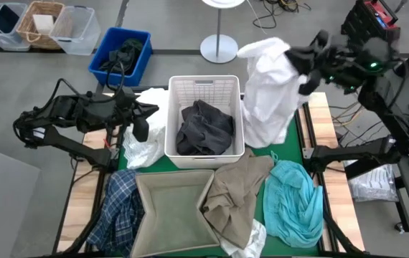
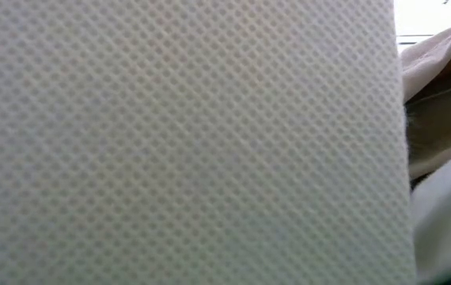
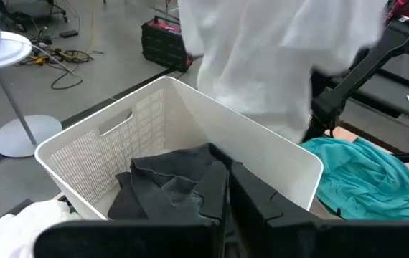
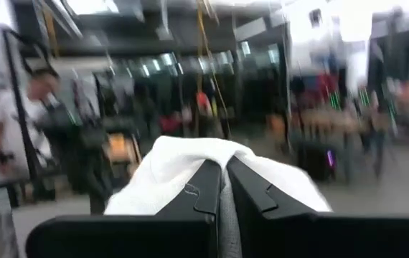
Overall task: Sort clothes
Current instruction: Put the white polo shirt into the brown laundry organizer
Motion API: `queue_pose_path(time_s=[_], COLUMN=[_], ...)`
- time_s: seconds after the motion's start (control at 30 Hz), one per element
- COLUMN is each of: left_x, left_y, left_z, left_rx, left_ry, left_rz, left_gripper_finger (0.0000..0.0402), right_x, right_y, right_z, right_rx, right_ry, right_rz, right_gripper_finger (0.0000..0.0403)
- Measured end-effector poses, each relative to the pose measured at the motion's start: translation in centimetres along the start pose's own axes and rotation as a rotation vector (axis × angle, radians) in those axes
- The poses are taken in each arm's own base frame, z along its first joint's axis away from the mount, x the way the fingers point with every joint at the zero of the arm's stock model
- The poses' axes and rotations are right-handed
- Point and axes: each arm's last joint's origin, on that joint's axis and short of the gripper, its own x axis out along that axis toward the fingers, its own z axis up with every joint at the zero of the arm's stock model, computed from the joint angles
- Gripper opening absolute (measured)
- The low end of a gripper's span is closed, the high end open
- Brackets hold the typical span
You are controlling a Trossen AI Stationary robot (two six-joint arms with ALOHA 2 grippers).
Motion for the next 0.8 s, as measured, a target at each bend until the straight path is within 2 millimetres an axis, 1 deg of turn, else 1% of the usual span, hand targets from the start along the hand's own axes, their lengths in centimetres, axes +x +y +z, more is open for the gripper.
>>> queue_pose_path(time_s=[0.17, 0.23, 0.3, 0.4, 0.47, 0.57, 0.6, 0.67, 0.7, 0.8], left_x=[0.3, 0.4, 0.4, 0.2, -0.1, -0.8, -0.9, -1.3, -1.4, -1.9], left_y=[-0.2, -0.2, -0.2, 0.0, 0.3, 0.8, 1.0, 1.2, 1.3, 1.7], left_z=[-0.1, -0.1, -0.1, -0.4, -0.5, -0.8, -0.8, -0.7, -0.8, -0.8], left_rx=[0.005, 0.006, 0.009, 0.032, 0.031, 0.055, 0.063, 0.084, 0.102, 0.138], left_ry=[0.007, 0.009, 0.011, 0.041, 0.059, 0.077, 0.076, 0.07, 0.072, 0.07], left_rz=[0.003, 0.004, 0.005, 0.006, -0.001, 0.006, 0.005, 0.001, 0.002, 0.001], left_gripper_finger=[0.0, 0.0, 0.0, 0.0, 0.0, 0.0, 0.0, 0.0, 0.0, 0.0], right_x=[1.9, 2.9, 3.9, 4.9, 5.6, 7.0, 7.9, 8.5, 9.2, 10.2], right_y=[0.2, 0.3, 0.4, 0.5, 0.7, 1.0, 1.0, 1.4, 1.5, 2.4], right_z=[3.4, 4.6, 6.0, 8.2, 9.3, 9.9, 9.5, 8.9, 8.4, 8.0], right_rx=[0.042, 0.064, 0.123, 0.203, 0.221, 0.223, 0.253, 0.333, 0.383, 0.454], right_ry=[-0.206, -0.286, -0.38, -0.527, -0.607, -0.664, -0.67, -0.749, -0.758, -0.788], right_rz=[0.158, 0.27, 0.389, 0.525, 0.598, 0.646, 0.637, 0.626, 0.614, 0.604], right_gripper_finger=[0.0009, 0.0009, 0.0009, 0.0009, 0.0009, 0.0009, 0.0009, 0.0009, 0.0009, 0.0009])
